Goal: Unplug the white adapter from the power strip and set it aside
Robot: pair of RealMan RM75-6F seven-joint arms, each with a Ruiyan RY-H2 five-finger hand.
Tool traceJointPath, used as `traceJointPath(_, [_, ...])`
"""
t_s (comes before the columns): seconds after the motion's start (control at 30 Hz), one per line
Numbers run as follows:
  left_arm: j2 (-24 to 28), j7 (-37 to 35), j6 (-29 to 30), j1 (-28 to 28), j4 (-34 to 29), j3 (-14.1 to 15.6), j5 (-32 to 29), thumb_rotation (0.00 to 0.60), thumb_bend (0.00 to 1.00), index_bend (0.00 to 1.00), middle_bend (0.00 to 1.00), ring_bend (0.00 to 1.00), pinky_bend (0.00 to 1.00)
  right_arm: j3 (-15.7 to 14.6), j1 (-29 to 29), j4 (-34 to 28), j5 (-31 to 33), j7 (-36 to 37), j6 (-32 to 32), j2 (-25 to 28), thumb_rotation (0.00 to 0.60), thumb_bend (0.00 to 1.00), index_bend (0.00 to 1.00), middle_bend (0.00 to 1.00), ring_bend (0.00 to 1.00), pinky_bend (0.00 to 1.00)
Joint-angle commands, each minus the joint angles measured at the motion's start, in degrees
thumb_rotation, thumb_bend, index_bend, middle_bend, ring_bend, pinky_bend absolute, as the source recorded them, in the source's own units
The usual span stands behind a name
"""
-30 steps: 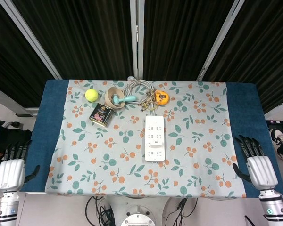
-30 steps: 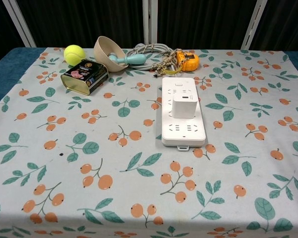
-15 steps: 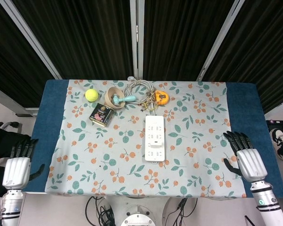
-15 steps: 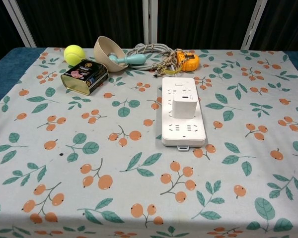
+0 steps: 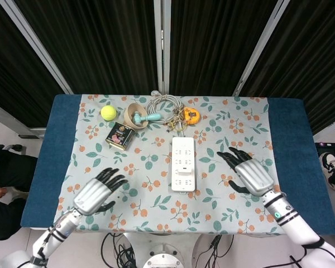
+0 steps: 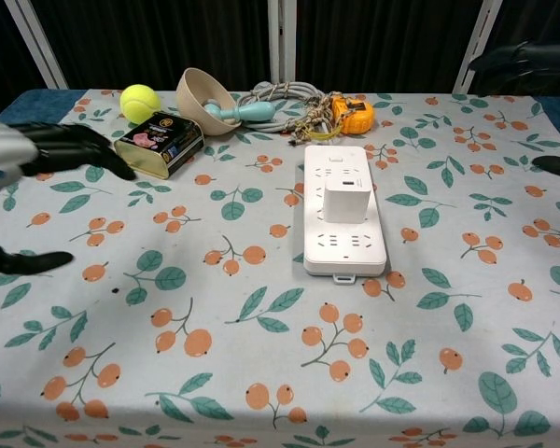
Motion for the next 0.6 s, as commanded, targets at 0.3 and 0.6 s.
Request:
traceJointPath(0.3, [-11.35,3.07,-18.71,-16.27,3.49,-4.07,-2.04,0.600,0.26,0.18,0.20,0.13,0.19,3.53,12.74,1.36,16.33,-12.40,-10.69,-8.27,0.600,0.23,0.01,0.18,0.02,0.21])
traceJointPath(0.6, [-14.79,1.82,-18.89,-20.21,6.41,-5.43,-4.25,0.600,0.27,0.11,0.17,0.10,0.19,2.21,16.65,2.70,22.22,-17.74,-10.59,-10.87,0.600,0.23,0.02,0.19,0.02,0.22])
